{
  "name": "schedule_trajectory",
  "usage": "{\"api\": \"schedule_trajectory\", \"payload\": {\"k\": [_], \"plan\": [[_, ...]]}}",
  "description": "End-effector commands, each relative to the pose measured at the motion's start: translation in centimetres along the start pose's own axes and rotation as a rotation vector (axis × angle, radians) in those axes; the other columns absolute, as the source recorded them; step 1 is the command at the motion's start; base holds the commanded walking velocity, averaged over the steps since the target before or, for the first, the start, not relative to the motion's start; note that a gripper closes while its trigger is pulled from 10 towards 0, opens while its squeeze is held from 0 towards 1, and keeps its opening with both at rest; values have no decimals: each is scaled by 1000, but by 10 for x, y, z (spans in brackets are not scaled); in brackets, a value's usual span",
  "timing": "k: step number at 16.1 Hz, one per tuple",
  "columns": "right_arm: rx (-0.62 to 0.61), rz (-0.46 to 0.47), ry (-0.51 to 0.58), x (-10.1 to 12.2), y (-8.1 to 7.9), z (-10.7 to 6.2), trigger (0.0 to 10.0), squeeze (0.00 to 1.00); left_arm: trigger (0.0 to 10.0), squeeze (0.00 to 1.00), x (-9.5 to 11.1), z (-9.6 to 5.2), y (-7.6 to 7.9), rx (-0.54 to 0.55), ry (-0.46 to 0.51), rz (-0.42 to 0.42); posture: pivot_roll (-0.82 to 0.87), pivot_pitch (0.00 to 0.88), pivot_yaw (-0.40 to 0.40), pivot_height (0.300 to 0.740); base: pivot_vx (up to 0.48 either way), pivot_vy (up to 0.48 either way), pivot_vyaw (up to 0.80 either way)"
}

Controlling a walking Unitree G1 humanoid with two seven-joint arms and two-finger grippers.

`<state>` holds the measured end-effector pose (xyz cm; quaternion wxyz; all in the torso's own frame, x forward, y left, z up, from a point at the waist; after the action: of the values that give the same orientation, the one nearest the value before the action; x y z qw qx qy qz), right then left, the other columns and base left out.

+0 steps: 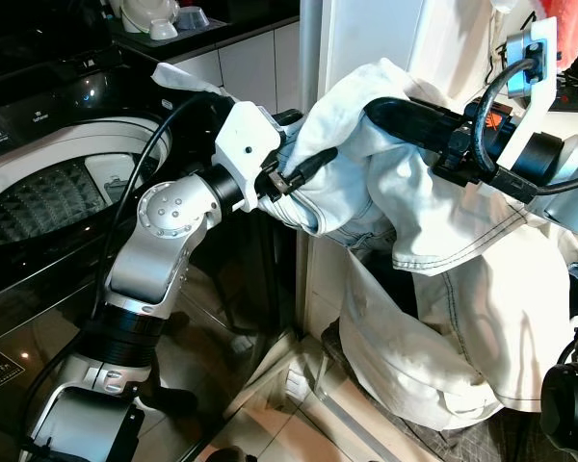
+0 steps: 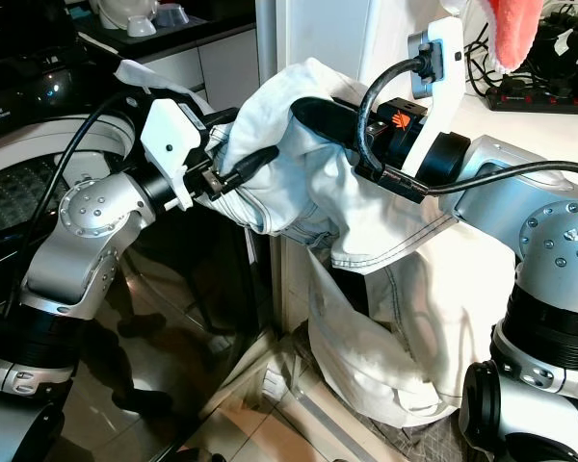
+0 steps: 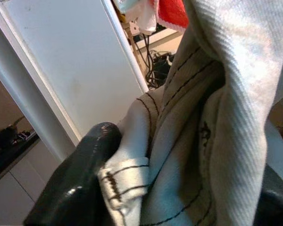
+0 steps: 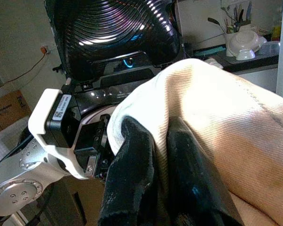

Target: Clothes washing

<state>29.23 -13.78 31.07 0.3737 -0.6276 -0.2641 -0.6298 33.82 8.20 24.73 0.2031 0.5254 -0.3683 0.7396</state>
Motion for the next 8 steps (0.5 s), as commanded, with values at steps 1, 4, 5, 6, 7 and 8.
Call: {"api": "schedule_trajectory", "payload": {"k": [1,4,5,6,7,8], "plan": [[57,-49,68,18,-12,1,0,0,0,0,-2,-1,-6,19,-12,-17,-41,0,31,740,0,0,0],[49,-52,62,17,-11,1,0,0,0,0,0,-1,-5,8,-7,-36,-42,0,32,740,0,0,0],[45,-51,63,17,-11,1,0,0,0,0,0,-1,-6,7,-5,-41,-42,0,32,740,0,0,0],[41,-52,60,17,-10,0,0,0,0,0,1,-1,-6,6,1,-46,-42,0,32,740,0,0,0],[40,-52,60,17,-10,0,0,0,0,0,1,-1,-6,5,4,-50,-42,0,32,740,0,0,0],[38,-53,58,16,-10,0,0,0,0,0,2,-1,-6,-3,8,-54,-42,0,32,740,0,0,0]]}}
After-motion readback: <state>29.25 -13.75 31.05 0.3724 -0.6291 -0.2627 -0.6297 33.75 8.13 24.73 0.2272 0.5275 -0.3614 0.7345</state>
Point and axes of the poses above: a point about 5 cm out from each wrist's last joint towards the gripper, its own z axis pointing out of the wrist towards the gripper, its own x axis along the axis of the wrist's last joint, y = z × x, the point moved 2 cm from there along z, pointing out of the wrist towards the gripper, and after that the axes turned 5 degrees about -z, right-handed, at the moved point
